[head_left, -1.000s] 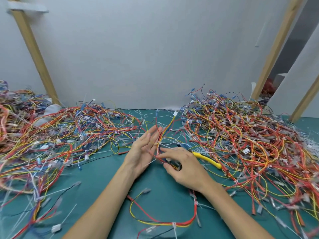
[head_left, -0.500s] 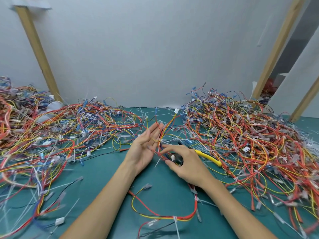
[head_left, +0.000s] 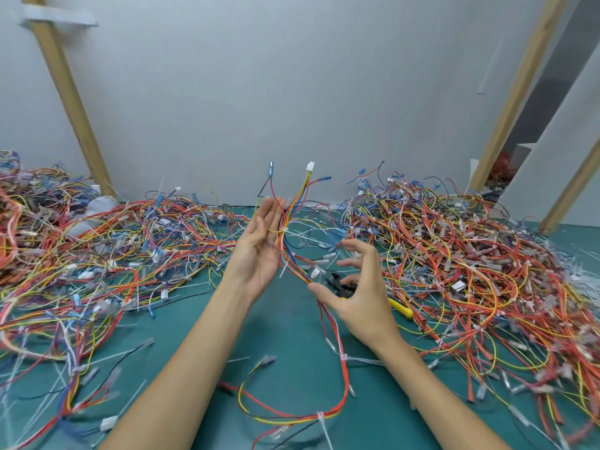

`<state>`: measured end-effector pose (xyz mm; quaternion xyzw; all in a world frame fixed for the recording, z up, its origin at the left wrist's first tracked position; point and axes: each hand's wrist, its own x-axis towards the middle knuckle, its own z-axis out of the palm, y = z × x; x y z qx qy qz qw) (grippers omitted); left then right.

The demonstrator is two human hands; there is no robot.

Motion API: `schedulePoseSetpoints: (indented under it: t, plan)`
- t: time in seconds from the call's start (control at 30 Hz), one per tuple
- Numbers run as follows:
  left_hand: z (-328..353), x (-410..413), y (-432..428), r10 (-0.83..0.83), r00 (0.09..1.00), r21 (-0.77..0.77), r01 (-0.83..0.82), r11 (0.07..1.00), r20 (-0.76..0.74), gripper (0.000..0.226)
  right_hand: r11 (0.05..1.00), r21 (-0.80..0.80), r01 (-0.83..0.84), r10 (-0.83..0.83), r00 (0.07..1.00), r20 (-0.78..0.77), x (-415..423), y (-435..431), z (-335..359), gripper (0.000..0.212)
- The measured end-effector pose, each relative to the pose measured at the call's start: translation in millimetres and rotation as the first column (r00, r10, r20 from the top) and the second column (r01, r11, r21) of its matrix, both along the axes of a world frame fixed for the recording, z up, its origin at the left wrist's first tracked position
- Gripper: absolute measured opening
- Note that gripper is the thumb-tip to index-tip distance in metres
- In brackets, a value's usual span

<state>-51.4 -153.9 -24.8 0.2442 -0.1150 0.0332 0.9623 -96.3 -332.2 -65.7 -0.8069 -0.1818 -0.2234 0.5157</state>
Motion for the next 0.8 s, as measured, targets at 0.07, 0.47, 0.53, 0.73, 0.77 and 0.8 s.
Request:
schedulePoseSetpoints:
  t: [0.07, 0.47, 0.53, 0.73, 0.77, 0.8]
  plan:
    - [12, 2, -3, -0.009, 1.0, -0.021, 0.01, 1.0, 0.022, 0.034, 0.982, 0.152, -0.109, 0.138, 0.971, -0.196, -1, 3, 5, 0.062]
    - [17, 6, -10, 0.004, 0.988, 0.267, -0.045, 0.963, 0.152, 0.043, 0.902, 0.405, -0.151, 0.359, 0.784, -0.506, 3, -3, 4, 0.029]
    - [19, 5, -6, 0.055, 0.982, 0.378, -0.121, 0.918, 0.181, 0.046, 0.902, 0.415, -0.118, 0.336, 0.796, -0.504, 4, -3, 3, 0.022]
    - [25, -2, 3, 0.184, 0.926, 0.694, -0.37, 0.617, 0.33, 0.035, 0.859, 0.513, -0.013, 0.287, 0.84, -0.46, 7, -4, 2, 0.016]
    - [27, -3, 6, 0.176, 0.916, 0.75, -0.397, 0.529, 0.36, 0.032, 0.847, 0.532, 0.002, 0.282, 0.847, -0.451, 7, -4, 2, 0.016]
    - [30, -4, 10, 0.169, 0.91, 0.799, -0.414, 0.437, 0.379, 0.03, 0.834, 0.551, 0.014, 0.278, 0.853, -0.441, 8, -5, 3, 0.016]
